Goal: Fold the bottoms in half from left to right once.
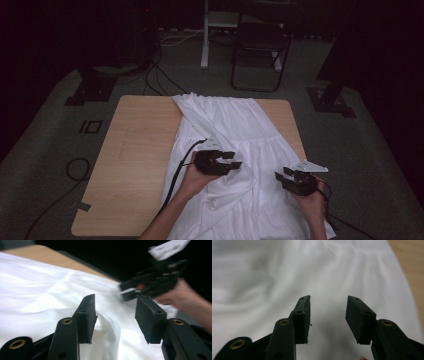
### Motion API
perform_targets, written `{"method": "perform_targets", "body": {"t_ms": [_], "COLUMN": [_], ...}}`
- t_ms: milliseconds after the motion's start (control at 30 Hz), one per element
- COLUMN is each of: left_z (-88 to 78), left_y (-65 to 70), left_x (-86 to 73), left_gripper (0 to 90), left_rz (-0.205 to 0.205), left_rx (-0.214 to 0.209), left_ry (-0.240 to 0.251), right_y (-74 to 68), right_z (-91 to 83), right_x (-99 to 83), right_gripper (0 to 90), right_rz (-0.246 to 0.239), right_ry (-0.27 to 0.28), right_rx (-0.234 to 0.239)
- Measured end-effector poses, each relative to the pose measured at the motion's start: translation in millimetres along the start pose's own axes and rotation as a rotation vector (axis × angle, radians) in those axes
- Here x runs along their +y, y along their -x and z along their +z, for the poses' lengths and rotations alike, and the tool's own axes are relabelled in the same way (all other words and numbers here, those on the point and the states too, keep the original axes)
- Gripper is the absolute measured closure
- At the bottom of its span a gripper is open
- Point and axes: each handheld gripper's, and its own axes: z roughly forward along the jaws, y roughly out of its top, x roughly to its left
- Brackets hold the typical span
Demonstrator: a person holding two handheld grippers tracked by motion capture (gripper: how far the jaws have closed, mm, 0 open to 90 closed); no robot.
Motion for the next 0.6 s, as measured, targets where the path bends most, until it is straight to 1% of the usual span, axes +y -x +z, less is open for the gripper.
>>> {"method": "perform_targets", "body": {"t_ms": [33,67,100,167,233,267,300,333,367,400,433,467,500,533,567,600], "left_z": [0.0,-21.5,-30.5,-46.8,-61.9,-61.9,-72.9,-78.3,-85.5,-88.7,-88.7,-91.0,-94.4,-94.4,-95.6,-95.9], "left_y": [0.0,-9.0,-13.3,-21.1,-29.4,-29.4,-36.5,-40.2,-45.5,-47.8,-47.8,-49.6,-53.5,-53.5,-56.2,-58.8], "left_x": [0.0,-9.4,-14.5,-26.9,-41.2,-41.2,-54.0,-60.9,-71.4,-76.2,-76.2,-80.4,-87.2,-87.2,-89.8,-92.2], "left_gripper": [50.4,50.4,48.5,47.6,47.4,47.2,47.2,46.4,45.7,45.4,44.7,44.5,44.3,43.8,43.5,43.5], "left_rz": [0.0,0.006,0.005,-0.007,-0.02,-0.02,-0.045,-0.059,-0.079,-0.083,-0.083,-0.085,-0.1,-0.1,-0.114,-0.124], "left_rx": [0.0,0.102,0.137,0.214,0.278,0.278,0.312,0.333,0.374,0.392,0.392,0.413,0.441,0.441,0.445,0.457], "left_ry": [0.0,-0.003,-0.007,-0.023,-0.047,-0.047,-0.061,-0.071,-0.09,-0.103,-0.103,-0.116,-0.126,-0.126,-0.13,-0.134], "right_y": [0.0,-6.5,-30.2,-48.3,-62.8,-62.8,-68.4,-78.0,-79.6,-81.4,-81.4,-84.4,-86.0,-86.0,-88.8,-88.8], "right_z": [0.0,1.1,8.4,14.2,17.8,17.8,18.6,19.9,20.6,22.0,22.0,25.9,28.2,28.2,33.2,33.2], "right_x": [0.0,3.5,12.8,19.4,28.0,28.0,32.9,46.4,49.7,53.8,53.8,60.3,62.7,62.7,66.1,66.1], "right_gripper": [54.6,55.1,55.5,55.4,51.1,51.1,49.0,42.4,41.2,40.2,40.2,38.8,38.4,38.4,36.9,36.9], "right_rz": [0.0,-0.003,-0.04,-0.063,-0.089,-0.089,-0.1,-0.1,-0.096,-0.09,-0.09,-0.081,-0.079,-0.079,-0.079,-0.079], "right_ry": [0.0,0.005,0.002,0.004,0.02,0.02,0.033,0.065,0.072,0.079,0.079,0.078,0.075,0.075,0.068,0.068], "right_rx": [0.0,0.014,0.046,0.062,0.083,0.083,0.084,0.12,0.122,0.121,0.121,0.127,0.133,0.133,0.141,0.141]}}
